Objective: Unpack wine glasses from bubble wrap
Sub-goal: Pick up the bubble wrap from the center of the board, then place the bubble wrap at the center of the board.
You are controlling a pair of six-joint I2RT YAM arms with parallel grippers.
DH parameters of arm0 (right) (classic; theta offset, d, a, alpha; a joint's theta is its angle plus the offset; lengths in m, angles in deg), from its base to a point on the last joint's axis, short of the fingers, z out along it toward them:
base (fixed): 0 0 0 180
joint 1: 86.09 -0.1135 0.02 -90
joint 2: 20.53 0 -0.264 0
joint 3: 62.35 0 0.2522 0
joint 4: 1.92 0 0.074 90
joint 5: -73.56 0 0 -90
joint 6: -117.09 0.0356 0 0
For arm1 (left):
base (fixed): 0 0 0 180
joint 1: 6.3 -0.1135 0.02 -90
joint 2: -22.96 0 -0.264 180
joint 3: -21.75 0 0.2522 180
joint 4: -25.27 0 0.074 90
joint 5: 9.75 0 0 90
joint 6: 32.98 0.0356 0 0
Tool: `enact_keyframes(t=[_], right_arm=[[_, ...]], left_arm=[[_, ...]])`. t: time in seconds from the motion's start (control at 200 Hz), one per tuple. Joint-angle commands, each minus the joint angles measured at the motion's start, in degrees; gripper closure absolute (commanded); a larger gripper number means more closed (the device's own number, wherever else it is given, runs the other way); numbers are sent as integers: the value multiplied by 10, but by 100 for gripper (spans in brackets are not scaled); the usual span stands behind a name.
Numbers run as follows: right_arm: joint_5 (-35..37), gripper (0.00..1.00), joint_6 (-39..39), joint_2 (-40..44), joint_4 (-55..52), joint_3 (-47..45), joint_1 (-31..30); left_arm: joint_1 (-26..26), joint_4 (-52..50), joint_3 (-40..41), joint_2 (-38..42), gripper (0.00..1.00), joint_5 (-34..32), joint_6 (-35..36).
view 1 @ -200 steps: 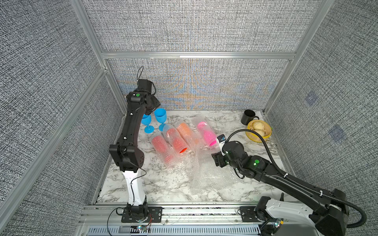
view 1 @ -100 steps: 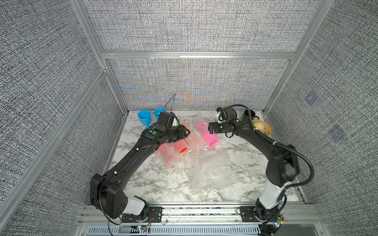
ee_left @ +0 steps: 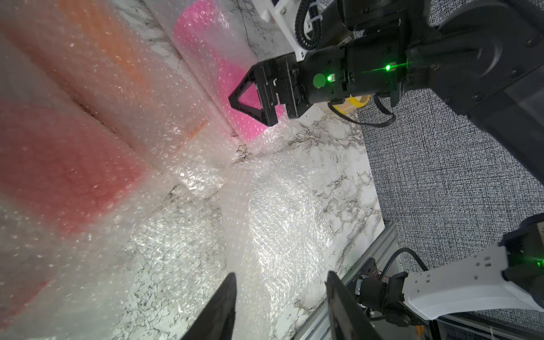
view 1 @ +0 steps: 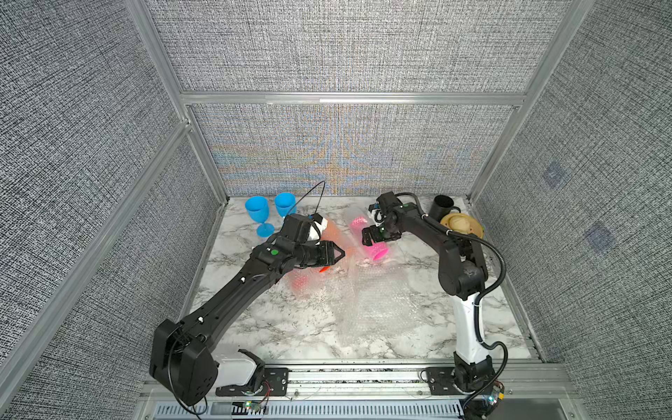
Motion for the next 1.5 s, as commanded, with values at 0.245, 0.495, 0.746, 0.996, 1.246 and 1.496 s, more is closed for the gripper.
enact_keyframes(t=[0.245, 0.495, 0.746, 0.996, 1.246, 1.496], right_arm=[[-15, 7, -21, -59, -20, 20, -7], [-32, 19, 1, 26, 38, -29, -2], [-16, 20, 58, 178, 49, -80, -3], [29, 20, 173, 368, 28, -287, -71], [63, 20, 339, 523, 40, -523, -178], [99, 14, 365, 486, 58, -538, -209]], left_arm=[[0, 34, -13, -57, 52, 30, -24], [0, 6, -22, -38, 52, -6, -14], [0, -67, -74, 5, 52, -73, 24], [16, 3, -3, 53, 55, -21, -75], [43, 44, 73, 73, 55, -30, -104], [69, 73, 100, 45, 56, -33, -114]])
